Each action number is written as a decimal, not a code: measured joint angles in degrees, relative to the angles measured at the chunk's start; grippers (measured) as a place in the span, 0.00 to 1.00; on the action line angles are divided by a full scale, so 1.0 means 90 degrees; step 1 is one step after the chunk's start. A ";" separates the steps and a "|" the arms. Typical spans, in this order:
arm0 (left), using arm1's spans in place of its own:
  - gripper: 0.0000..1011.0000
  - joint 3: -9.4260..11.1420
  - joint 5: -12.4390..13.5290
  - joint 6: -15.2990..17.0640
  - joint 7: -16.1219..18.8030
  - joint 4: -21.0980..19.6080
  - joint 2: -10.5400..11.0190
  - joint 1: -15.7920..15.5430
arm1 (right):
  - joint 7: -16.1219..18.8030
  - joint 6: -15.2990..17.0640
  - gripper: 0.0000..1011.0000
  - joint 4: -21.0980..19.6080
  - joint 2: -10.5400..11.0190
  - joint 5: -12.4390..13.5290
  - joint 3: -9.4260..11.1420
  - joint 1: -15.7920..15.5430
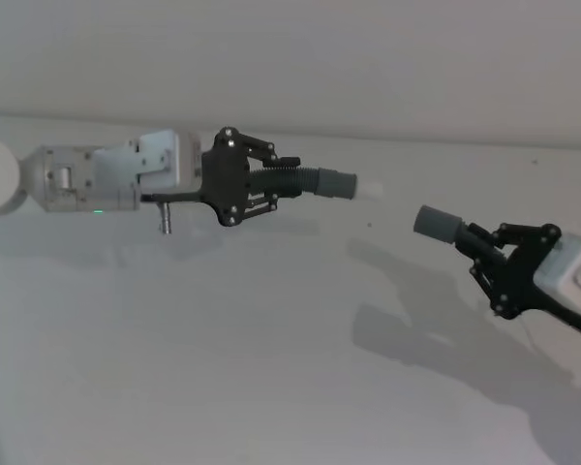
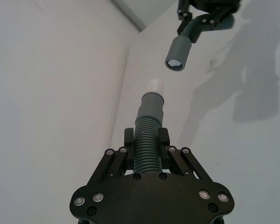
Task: Use both hands to pick up one end of the pipe from the table, align the ends, and insert them.
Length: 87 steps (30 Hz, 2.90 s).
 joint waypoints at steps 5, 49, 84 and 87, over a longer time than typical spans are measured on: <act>0.29 0.0034 0.0130 -0.0455 -0.0153 -0.0035 0.0128 -0.0116 | 0.0276 -0.0543 0.17 0.0118 0.0312 -0.0175 0.0017 0.0097; 0.29 0.0174 0.0490 -0.2046 -0.0710 -0.0229 0.0644 -0.0577 | 0.0400 -0.1181 0.17 -0.0169 0.0011 -0.0192 -0.0119 -0.0032; 0.29 0.0175 0.0497 -0.2093 -0.0725 -0.0235 0.0658 -0.0589 | 0.0091 -0.0808 0.17 -0.0310 -0.0533 -0.0566 -0.0198 -0.0260; 0.29 0.0175 0.0497 -0.2093 -0.0725 -0.0234 0.0658 -0.0589 | 0.0092 -0.0796 0.17 -0.0310 -0.0559 -0.0579 -0.0216 -0.0252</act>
